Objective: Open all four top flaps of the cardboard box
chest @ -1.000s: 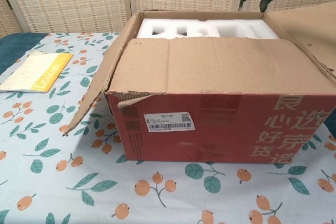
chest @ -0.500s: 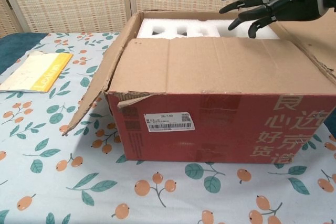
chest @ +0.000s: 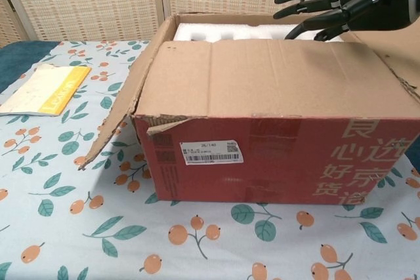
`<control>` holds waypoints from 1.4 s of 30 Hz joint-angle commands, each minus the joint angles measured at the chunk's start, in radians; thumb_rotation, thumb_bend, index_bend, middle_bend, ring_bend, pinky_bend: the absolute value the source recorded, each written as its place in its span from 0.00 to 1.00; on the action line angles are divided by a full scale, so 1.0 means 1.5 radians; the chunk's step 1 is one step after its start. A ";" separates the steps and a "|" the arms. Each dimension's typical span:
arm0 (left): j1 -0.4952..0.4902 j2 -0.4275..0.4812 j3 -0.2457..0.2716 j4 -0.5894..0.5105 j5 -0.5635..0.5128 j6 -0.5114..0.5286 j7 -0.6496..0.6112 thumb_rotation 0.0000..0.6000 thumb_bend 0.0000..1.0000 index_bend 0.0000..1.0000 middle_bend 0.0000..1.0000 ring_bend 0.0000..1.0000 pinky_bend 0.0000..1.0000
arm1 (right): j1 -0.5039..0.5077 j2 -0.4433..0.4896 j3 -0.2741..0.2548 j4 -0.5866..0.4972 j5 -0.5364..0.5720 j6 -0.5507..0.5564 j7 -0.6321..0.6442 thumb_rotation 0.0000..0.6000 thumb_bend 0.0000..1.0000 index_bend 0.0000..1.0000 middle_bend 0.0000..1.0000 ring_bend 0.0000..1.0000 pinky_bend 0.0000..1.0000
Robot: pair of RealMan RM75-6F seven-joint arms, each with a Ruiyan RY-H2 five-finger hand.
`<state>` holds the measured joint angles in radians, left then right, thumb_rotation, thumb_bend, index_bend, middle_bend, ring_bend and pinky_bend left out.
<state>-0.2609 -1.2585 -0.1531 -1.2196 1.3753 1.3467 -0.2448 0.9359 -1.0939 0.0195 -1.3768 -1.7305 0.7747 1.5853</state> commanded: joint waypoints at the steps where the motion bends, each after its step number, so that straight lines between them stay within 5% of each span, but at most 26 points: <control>1: 0.000 0.000 0.000 0.000 0.001 0.001 0.001 1.00 0.32 0.00 0.13 0.02 0.11 | -0.001 0.016 -0.009 -0.015 -0.004 0.024 0.003 1.00 0.41 0.00 0.07 0.24 0.52; 26: 0.003 -0.004 0.002 -0.008 0.011 0.018 0.017 1.00 0.32 0.00 0.13 0.02 0.11 | -0.066 0.256 -0.002 -0.288 -0.005 0.187 -0.119 1.00 0.41 0.00 0.02 0.16 0.52; 42: 0.003 0.003 0.008 -0.018 0.038 0.036 0.000 1.00 0.32 0.00 0.13 0.02 0.11 | -0.109 0.358 -0.064 -0.395 -0.149 0.234 -0.064 1.00 0.41 0.00 0.00 0.11 0.52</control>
<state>-0.2540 -1.2555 -0.1415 -1.2480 1.4312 1.4040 -0.2408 0.7848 -0.5775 -0.0580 -1.9528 -1.9186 1.1035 1.4696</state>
